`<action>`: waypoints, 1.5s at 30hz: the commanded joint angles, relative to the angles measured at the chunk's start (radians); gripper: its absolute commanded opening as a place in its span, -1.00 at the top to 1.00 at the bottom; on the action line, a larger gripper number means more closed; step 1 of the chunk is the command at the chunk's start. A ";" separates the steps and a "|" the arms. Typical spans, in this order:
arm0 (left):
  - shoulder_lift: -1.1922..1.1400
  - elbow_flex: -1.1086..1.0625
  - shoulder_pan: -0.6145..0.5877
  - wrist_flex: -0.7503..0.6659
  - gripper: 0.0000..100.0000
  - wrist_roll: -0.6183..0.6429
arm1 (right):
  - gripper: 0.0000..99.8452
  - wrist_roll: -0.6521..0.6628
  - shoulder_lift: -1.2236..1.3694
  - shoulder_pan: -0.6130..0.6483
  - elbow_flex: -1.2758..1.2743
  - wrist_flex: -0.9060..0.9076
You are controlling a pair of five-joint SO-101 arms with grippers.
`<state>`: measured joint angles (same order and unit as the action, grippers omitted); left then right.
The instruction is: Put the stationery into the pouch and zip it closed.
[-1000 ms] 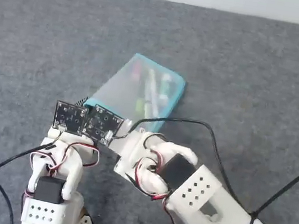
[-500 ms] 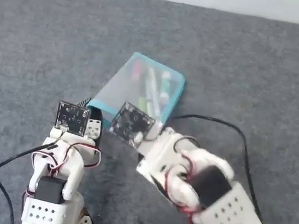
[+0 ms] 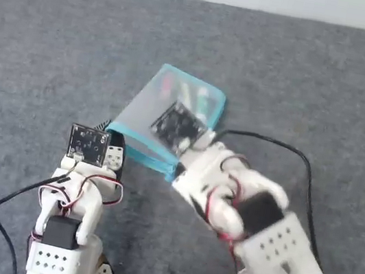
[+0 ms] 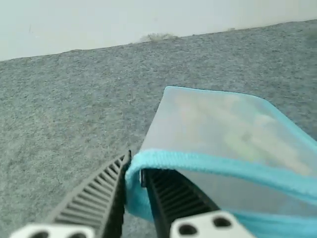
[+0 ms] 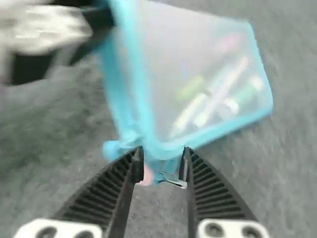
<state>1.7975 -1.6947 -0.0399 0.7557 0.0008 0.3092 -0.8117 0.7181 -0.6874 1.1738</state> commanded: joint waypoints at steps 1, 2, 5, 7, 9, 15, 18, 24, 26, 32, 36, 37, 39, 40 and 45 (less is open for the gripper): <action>0.002 0.008 0.005 -0.002 0.98 -0.011 | 0.75 -0.011 0.101 0.010 0.021 -0.038; 0.002 0.008 0.005 -0.002 0.98 -0.011 | 0.75 -0.011 0.120 0.028 0.021 -0.033; 0.002 0.008 0.005 -0.002 0.98 -0.011 | 0.75 0.018 0.151 0.102 0.021 0.001; 0.002 0.008 0.005 -0.002 0.98 -0.011 | 0.75 0.048 0.134 0.168 0.044 0.061; 0.002 0.008 0.005 -0.003 0.98 -0.011 | 0.75 0.058 0.105 0.239 0.071 0.099; 0.002 0.008 0.005 -0.003 0.98 -0.011 | 0.74 0.057 0.031 0.312 0.055 0.084; 0.002 0.008 0.005 -0.002 0.98 -0.011 | 0.74 0.051 -0.024 0.240 0.040 0.062; 0.002 0.008 0.005 -0.002 0.98 -0.011 | 0.74 0.061 -0.082 0.021 0.011 0.050; 0.002 0.008 0.005 -0.002 0.98 -0.011 | 0.74 0.107 -0.076 -0.004 -0.015 0.044; 0.002 0.008 0.005 -0.002 0.98 -0.011 | 0.50 0.224 -0.048 -0.004 -0.153 -0.031; 0.002 0.008 0.005 -0.002 0.98 -0.011 | 0.36 0.288 -0.042 0.007 -0.221 -0.088; 0.002 0.008 0.005 -0.002 0.98 -0.011 | 0.34 0.290 -0.042 0.012 -0.232 -0.101; 0.002 0.008 0.005 -0.002 0.98 -0.011 | 0.34 0.285 -0.042 0.025 -0.245 -0.137; 0.002 0.008 0.005 -0.002 0.98 -0.011 | 0.34 0.284 -0.042 0.030 -0.250 -0.162; 0.002 0.008 0.005 -0.002 0.98 -0.011 | 0.34 0.284 -0.004 0.065 -0.247 -0.223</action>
<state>1.7975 -1.6947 -0.0399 0.7557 0.0008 0.5808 -0.8577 0.7595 -0.9513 0.9866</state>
